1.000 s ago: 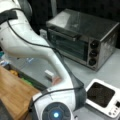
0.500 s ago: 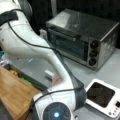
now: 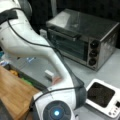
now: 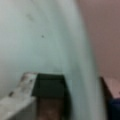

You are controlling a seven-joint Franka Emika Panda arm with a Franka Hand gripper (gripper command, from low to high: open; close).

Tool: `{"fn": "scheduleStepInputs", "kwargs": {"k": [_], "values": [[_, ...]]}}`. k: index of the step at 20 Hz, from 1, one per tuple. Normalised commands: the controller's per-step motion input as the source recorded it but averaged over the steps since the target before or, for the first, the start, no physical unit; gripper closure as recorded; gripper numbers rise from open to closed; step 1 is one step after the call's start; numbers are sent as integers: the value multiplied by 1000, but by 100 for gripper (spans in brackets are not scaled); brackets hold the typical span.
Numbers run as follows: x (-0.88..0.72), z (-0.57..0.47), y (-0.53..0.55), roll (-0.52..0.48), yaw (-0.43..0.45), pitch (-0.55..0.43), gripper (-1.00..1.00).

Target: Pick up the pan. Place the pan on the table. Pick up the bowl. Place the bowl on the stove.

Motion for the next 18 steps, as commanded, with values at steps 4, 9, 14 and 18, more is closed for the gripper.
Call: {"fn": "scheduleStepInputs", "kwargs": {"k": [4,9,14,18], "values": [[-186,59,62,294,-72,-162,100],[-184,160,125,305,-114,-110,100],[-107,152,207,260,-169,-88,100],[-35,160,276,191,-205,-53,100]]}}
